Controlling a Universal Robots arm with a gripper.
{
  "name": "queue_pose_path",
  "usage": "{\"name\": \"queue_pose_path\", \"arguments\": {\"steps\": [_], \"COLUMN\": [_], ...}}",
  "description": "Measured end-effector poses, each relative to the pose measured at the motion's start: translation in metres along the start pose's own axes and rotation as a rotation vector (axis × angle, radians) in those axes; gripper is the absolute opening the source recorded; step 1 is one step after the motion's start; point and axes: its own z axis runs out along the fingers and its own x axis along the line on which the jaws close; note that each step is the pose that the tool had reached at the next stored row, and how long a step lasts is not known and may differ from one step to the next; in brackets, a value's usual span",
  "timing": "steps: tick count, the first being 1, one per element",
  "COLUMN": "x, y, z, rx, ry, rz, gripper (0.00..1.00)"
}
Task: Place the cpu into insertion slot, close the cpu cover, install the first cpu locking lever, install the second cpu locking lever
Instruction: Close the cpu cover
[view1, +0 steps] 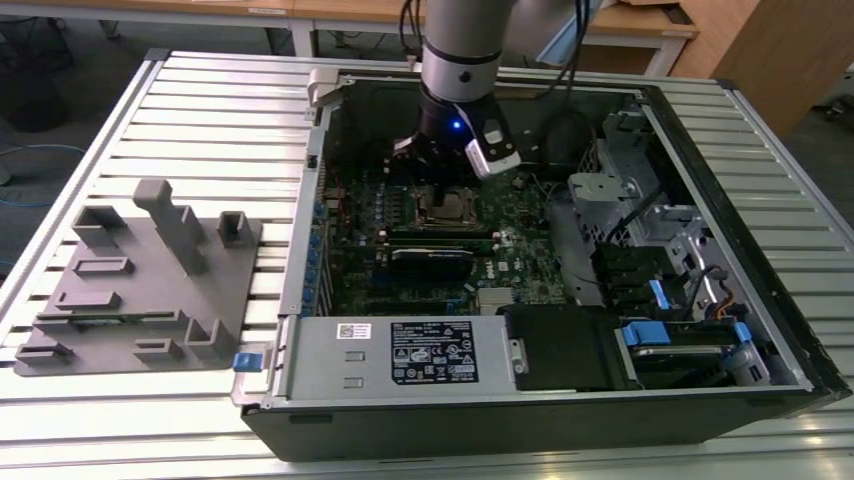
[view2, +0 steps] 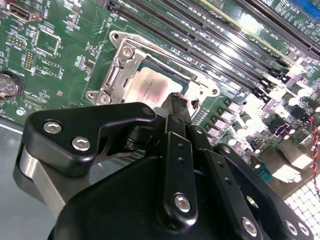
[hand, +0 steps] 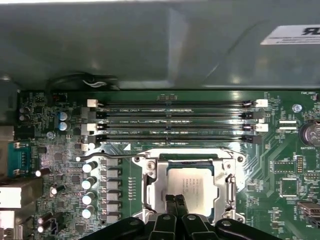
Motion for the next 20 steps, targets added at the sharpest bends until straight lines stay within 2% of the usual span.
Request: {"name": "queue_pose_path", "arguments": {"steps": [9, 20], "x": [0.0116, 0.0142], "y": [0.0004, 0.0045], "z": [0.0054, 0.0072], "rx": [0.0003, 0.0001], "ry": [-0.0048, -0.0071], "rz": [0.0, 0.0], "gripper": [0.11, 0.11]}}
